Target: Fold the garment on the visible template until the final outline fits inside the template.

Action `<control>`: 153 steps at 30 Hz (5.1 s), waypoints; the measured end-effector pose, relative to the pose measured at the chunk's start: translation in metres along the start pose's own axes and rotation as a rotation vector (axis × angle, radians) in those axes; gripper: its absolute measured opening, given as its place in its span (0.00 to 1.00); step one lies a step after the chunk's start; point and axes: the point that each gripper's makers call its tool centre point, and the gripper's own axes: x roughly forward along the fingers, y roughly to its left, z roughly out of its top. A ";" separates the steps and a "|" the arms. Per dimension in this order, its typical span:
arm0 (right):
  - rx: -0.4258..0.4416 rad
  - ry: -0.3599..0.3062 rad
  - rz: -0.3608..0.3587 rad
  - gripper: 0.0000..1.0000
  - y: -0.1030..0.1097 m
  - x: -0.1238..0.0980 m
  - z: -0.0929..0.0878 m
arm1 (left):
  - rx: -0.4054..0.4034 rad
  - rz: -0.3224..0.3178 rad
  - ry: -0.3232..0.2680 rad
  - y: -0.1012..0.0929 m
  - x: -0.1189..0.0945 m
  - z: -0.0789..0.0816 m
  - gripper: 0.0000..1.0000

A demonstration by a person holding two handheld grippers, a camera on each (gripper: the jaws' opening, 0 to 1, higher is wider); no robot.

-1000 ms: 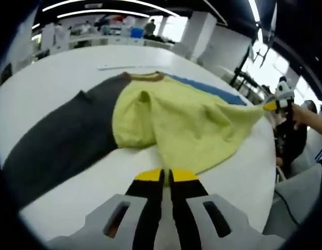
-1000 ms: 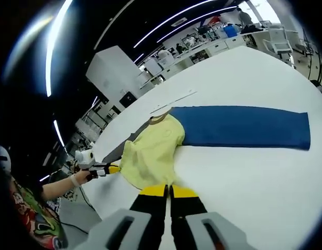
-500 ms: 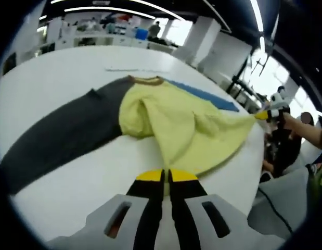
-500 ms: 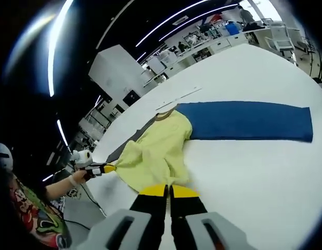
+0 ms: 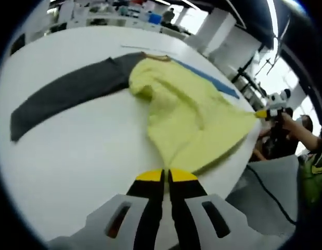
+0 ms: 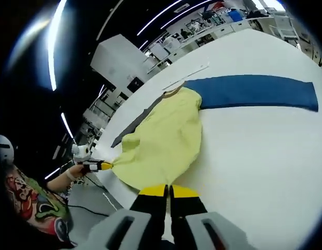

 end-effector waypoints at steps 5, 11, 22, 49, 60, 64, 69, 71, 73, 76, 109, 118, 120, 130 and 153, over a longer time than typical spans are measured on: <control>0.006 0.060 -0.016 0.00 -0.008 0.005 -0.021 | -0.026 0.016 0.043 0.000 0.000 -0.018 0.00; 0.024 0.082 -0.044 0.00 -0.022 0.006 -0.035 | -0.062 0.017 0.064 -0.002 -0.001 -0.030 0.01; 0.017 0.124 -0.071 0.00 -0.032 0.010 -0.046 | -0.072 0.018 0.080 -0.003 0.001 -0.039 0.01; -0.124 -0.030 -0.084 0.21 -0.043 -0.007 -0.017 | -0.016 -0.018 -0.076 -0.003 -0.014 -0.019 0.35; -0.215 -0.201 -0.210 0.72 -0.067 -0.036 0.031 | 0.149 0.059 -0.213 0.010 -0.029 0.026 0.69; -0.229 -0.238 -0.247 0.95 -0.076 -0.042 0.043 | 0.168 0.075 -0.223 0.014 -0.030 0.034 0.76; -0.241 -0.268 -0.293 1.00 -0.082 -0.050 0.054 | 0.165 0.094 -0.247 0.018 -0.030 0.042 0.88; -0.235 -0.279 -0.310 1.00 -0.086 -0.053 0.057 | 0.170 0.094 -0.254 0.018 -0.030 0.044 0.87; -0.225 -0.294 -0.323 0.99 -0.089 -0.057 0.062 | 0.170 0.098 -0.250 0.019 -0.029 0.043 0.88; -0.199 -0.330 -0.355 0.98 -0.097 -0.066 0.072 | 0.172 0.098 -0.266 0.018 -0.029 0.045 0.88; 0.161 -0.536 -0.605 0.45 -0.208 -0.094 0.128 | 0.063 0.148 -0.273 0.041 -0.040 0.022 0.80; 0.192 -0.528 -0.691 0.26 -0.224 -0.100 0.124 | 0.046 0.171 -0.262 0.046 -0.043 0.020 0.77; 0.198 -0.530 -0.693 0.22 -0.225 -0.100 0.126 | 0.042 0.174 -0.261 0.048 -0.042 0.021 0.76; 0.204 -0.508 -0.724 0.00 -0.229 -0.100 0.124 | 0.046 0.166 -0.244 0.045 -0.035 0.021 0.75; 0.044 -0.506 -0.443 0.00 -0.131 -0.044 0.205 | -0.005 0.155 -0.341 0.051 -0.031 0.030 0.72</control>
